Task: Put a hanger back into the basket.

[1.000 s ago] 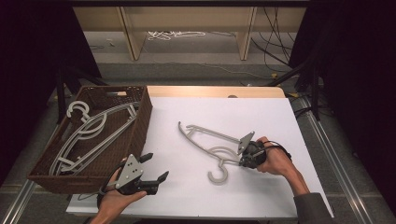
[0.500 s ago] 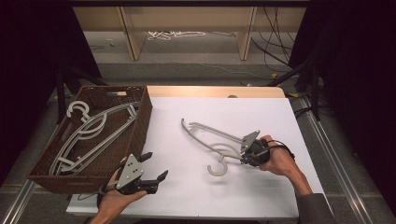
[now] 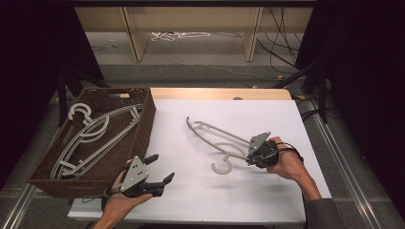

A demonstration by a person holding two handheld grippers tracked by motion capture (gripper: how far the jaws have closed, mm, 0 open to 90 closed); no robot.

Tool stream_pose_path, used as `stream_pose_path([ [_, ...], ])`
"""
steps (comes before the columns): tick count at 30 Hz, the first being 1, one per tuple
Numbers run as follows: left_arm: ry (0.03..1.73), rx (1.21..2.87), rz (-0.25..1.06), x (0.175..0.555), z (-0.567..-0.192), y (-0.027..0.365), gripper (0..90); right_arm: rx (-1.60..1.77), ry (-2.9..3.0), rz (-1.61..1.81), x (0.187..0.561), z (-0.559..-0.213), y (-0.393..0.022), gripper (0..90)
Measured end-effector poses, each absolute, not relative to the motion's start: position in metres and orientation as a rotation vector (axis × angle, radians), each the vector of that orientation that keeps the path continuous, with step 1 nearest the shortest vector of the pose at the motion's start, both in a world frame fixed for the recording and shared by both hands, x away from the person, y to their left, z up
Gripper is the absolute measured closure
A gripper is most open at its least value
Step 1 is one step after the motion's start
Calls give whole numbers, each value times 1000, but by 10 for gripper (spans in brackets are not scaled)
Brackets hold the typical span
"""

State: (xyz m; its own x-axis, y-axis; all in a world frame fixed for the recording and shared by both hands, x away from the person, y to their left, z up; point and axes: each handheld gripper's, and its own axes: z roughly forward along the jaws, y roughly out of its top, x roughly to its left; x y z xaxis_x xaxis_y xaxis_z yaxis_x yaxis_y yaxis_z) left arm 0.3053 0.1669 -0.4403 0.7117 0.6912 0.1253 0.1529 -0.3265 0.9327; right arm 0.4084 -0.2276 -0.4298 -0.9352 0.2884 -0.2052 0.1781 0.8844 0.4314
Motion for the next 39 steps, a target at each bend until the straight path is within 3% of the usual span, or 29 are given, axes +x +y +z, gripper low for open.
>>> stream_pose_path([
  [10, 565, 1915, 679, 321, -420, 144, 232, 304, 2769, 670, 397, -415, -224, 821],
  [22, 410, 2153, 717, 346, -426, 108, 247, 228, 2794, 691, 384, -409, -212, 822],
  [39, 222, 2284, 691, 356, -435, 76, 287, 87, 2862, 686, 370, -400, -194, 822],
])
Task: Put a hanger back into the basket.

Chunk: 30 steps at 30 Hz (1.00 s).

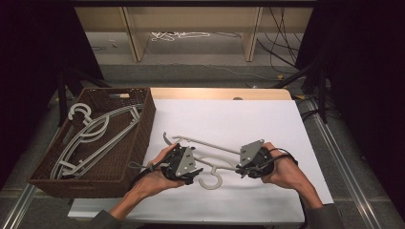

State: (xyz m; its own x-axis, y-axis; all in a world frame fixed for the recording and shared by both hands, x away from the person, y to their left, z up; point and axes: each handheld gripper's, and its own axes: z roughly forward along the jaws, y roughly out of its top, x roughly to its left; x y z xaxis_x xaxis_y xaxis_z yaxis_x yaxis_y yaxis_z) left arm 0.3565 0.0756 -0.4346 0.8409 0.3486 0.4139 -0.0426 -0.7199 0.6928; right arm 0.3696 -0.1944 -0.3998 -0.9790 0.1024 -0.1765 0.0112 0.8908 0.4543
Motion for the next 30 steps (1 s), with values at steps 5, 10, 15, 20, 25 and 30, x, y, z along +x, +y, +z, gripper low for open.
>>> stream_pose_path([
  [5, 173, 2320, 658, 358, -439, 74, 358, 73, 2844, 700, 366, -400, -190, 823],
  [10, 115, 2328, 646, 358, -440, 73, 493, 21, 2852, 719, 364, -400, -187, 822],
  [15, 37, 2351, 654, 355, -437, 72, 661, 26, 2852, 717, 364, -400, -186, 823],
  [20, -61, 2375, 709, 348, -426, 71, 706, -8, 2856, 744, 365, -395, -189, 823],
  [25, -119, 2404, 716, 341, -418, 68, 744, -39, 2836, 767, 364, -390, -193, 811],
  [30, -109, 2375, 670, 338, -412, 68, 782, -11, 2777, 816, 365, -384, -200, 773],
])
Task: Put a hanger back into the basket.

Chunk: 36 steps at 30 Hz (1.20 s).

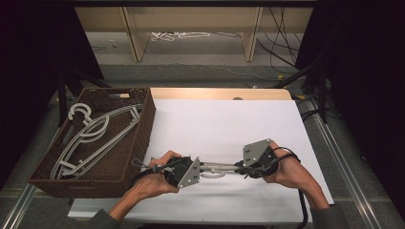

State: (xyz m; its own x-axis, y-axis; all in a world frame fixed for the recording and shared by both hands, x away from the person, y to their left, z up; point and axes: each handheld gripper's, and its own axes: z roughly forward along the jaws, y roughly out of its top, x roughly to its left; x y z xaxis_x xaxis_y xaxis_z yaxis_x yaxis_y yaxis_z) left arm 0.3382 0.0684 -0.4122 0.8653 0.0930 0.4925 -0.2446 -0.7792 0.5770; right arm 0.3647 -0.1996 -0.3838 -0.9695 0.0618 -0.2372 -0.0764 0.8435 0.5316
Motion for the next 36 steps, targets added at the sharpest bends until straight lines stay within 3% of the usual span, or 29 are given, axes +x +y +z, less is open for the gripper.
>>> stream_pose_path([
  [8, 39, 2320, 599, 338, -399, 74, 795, 135, 2690, 885, 370, -382, -199, 714],
  [15, 228, 2304, 574, 348, -396, 87, 795, 361, 2556, 990, 375, -375, -207, 444],
  [19, 344, 2271, 538, 355, -394, 96, 795, 442, 2474, 1045, 377, -375, -206, 355],
  [30, 549, 2198, 483, 364, -389, 113, 795, 617, 2350, 1163, 380, -377, -207, 250],
  [36, 608, 2156, 462, 368, -384, 123, 795, 655, 2315, 1193, 379, -379, -207, 251],
])
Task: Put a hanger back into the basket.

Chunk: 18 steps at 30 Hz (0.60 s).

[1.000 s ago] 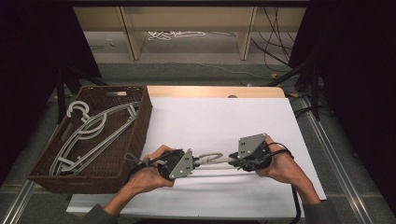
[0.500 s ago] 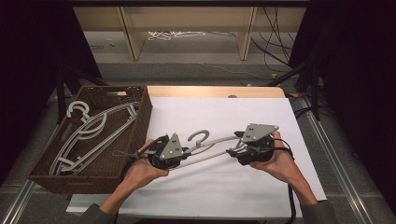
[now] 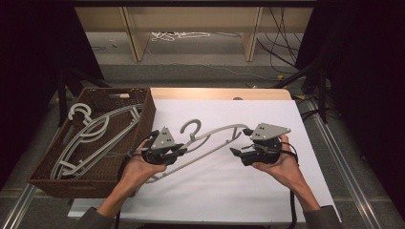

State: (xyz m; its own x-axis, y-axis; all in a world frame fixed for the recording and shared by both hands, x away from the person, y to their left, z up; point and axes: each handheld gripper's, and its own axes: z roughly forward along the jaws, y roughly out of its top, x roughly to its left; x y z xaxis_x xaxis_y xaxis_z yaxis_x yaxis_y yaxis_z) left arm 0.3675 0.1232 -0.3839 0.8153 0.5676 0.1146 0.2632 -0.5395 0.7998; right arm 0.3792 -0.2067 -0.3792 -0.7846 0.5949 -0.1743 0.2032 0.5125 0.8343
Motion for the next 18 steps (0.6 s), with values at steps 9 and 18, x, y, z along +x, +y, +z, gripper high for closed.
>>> stream_pose_path([
  [9, 678, 2081, 446, 372, -379, 137, 795, 695, 2298, 1206, 376, -387, -206, 215],
  [18, 727, 2017, 396, 370, -375, 145, 796, 745, 2235, 1225, 370, -395, -209, 215],
])
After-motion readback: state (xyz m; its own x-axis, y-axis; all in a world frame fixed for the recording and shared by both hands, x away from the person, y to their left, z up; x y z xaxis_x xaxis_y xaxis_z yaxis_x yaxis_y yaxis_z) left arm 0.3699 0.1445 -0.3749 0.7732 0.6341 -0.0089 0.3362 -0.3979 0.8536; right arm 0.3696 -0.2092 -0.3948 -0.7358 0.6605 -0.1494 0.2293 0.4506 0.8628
